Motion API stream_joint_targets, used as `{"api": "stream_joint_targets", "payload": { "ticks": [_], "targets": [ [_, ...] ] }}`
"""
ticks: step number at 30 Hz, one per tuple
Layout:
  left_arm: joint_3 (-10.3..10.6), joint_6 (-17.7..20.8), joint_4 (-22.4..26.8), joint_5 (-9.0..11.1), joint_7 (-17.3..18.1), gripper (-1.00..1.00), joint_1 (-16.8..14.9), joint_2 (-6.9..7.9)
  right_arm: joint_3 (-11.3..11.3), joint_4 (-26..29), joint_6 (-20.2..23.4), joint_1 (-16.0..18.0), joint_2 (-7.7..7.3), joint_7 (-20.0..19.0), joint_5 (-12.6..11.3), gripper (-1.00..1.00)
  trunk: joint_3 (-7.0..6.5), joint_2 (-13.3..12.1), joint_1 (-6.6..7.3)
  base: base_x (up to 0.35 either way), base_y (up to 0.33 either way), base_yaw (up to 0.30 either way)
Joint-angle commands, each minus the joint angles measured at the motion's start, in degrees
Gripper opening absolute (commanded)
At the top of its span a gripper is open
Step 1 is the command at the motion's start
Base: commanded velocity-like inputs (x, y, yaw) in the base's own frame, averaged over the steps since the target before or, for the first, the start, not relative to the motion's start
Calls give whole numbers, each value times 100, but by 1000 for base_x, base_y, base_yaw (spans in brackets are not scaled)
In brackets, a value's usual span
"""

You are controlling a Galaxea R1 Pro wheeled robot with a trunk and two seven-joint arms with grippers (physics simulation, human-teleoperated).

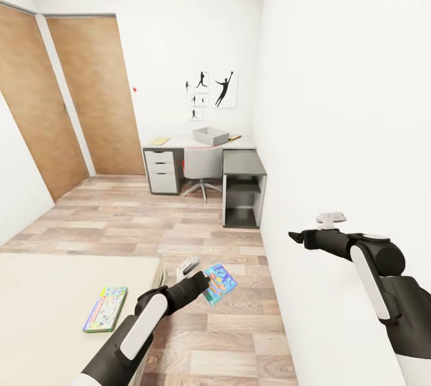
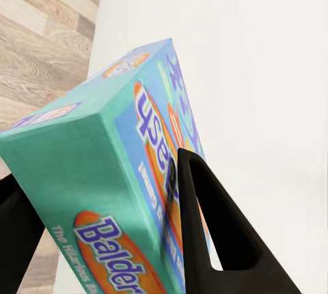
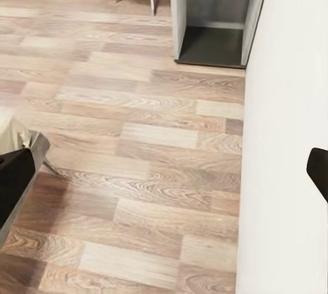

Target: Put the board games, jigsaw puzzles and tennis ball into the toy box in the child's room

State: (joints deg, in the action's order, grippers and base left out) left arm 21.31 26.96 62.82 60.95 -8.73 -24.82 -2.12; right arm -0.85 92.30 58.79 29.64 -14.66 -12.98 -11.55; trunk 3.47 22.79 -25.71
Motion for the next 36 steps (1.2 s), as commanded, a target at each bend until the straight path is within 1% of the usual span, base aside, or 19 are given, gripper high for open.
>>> {"api": "stream_joint_targets", "payload": {
  "ticks": [1,11,18,20,22,23,24,26,27,30,36],
  "targets": [
    [3,13,11,49,-76,-100,-5,1,-5,4,27,6,-1,-13,-9,100,13,13,-7,340,0,0],
    [-12,11,11,49,-77,-100,-5,7,6,7,27,-4,-1,-24,-14,100,13,13,-7,346,4,-88],
    [-14,14,11,48,-76,-100,-4,9,21,7,36,-12,-1,-31,-20,100,13,13,-7,347,106,-10],
    [-10,13,10,48,-77,-100,-5,9,68,4,47,-30,6,-39,-29,100,13,13,-7,347,125,-2],
    [-9,12,4,48,-77,-100,-5,9,339,1,38,-94,39,-41,-29,100,13,13,-7,347,115,-1],
    [-10,11,-13,45,-78,-100,-5,9,582,3,34,-121,82,-29,-27,100,13,13,-7,347,110,0],
    [-11,11,-20,44,-80,-100,-5,9,770,8,32,-139,141,-20,-25,100,13,13,-7,347,108,0],
    [-12,11,-38,42,-82,-100,-5,10,890,11,30,-150,211,-14,-24,100,13,13,-7,347,106,0],
    [-11,11,-55,41,-84,-100,-5,10,1059,15,28,-159,355,-11,-30,100,13,13,-7,347,102,0],
    [2,11,-58,40,-85,-100,-5,10,1092,16,27,-161,390,-12,-29,100,13,13,-7,345,-18,0],
    [-19,11,-59,48,-77,-100,-5,5,1089,16,27,-161,394,-3,-24,100,13,13,-7,13,-6,0]
  ]
}}
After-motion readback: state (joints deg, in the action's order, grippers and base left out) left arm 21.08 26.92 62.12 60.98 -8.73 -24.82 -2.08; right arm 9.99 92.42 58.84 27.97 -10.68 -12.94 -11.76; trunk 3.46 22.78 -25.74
